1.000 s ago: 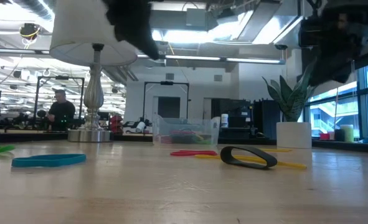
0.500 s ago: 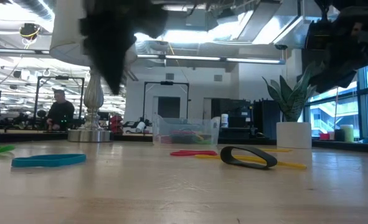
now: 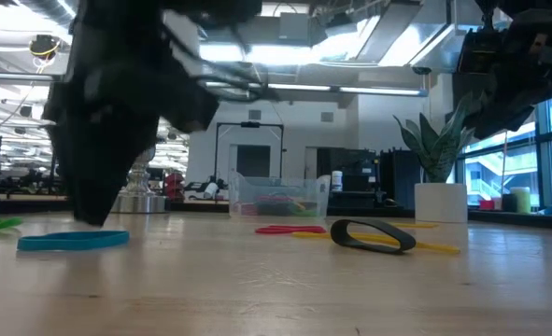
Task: Pick and place rubber bands into bin
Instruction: Put the top blue rubber band into the transparent bin
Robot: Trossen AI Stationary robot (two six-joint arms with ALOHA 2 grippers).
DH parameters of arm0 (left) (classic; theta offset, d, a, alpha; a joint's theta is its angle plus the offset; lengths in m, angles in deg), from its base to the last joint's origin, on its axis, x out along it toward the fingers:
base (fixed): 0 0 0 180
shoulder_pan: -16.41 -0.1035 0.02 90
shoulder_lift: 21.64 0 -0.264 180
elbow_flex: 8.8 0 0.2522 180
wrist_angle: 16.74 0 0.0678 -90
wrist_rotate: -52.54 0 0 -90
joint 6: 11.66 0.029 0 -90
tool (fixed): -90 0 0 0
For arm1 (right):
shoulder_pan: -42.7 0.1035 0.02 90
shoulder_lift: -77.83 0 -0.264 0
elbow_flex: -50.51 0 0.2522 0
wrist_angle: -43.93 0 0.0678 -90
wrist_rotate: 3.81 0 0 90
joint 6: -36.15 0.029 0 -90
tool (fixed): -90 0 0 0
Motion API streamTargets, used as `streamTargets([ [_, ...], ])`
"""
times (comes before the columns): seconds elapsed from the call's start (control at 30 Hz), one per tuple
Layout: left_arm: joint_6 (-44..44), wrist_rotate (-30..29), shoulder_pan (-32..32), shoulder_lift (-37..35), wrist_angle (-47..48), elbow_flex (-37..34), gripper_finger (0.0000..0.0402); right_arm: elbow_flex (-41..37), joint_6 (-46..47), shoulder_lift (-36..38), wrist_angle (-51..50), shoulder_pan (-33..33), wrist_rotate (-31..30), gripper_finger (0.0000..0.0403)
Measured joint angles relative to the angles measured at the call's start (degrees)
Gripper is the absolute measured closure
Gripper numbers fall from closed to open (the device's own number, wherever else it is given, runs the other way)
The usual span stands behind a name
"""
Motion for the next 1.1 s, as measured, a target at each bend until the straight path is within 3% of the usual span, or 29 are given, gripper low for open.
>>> streamTargets([
  [0.2, -3.1, 1.7, -0.1, 1.3, -1.2, -2.1, 0.0287, 0.0, 0.0, 0.0, 0.0, 0.0, 0.0, 0.0348],
  [0.4, -5.9, 1.3, -0.3, 1.4, -1.2, -0.8, 0.0386, 0.0, 0.0, 0.0, 0.3, 0.0, 0.0, 0.0348],
  [0.53, -5.4, -1.3, -1.6, 1.7, -0.4, 2.7, 0.0399, 0.0, 0.0, 0.0, 1.5, 0.0, 0.0, 0.0348],
  [0.67, 0.4, -4.4, -3.9, 1.7, 1.3, 8.2, 0.0399, 0.0, -0.2, 0.0, 3.4, 0.0, 0.0, 0.0348],
  [0.77, 6.1, -11.5, -5.9, 1.7, 4.0, 13.7, 0.0399, 0.0, -0.3, 0.0, 4.5, 0.0, 0.0, 0.0348],
  [0.93, 20.9, -21.8, -10.9, 1.5, 6.5, 23.6, 0.0399, 0.0, 0.3, 0.0, 5.8, 0.0, -0.1, 0.0348],
  [1.1, 37.7, -26.1, -18.9, 1.4, 4.5, 30.6, 0.0399, 0.0, 3.0, 0.0, 6.4, 0.0, -0.5, 0.0348],
])
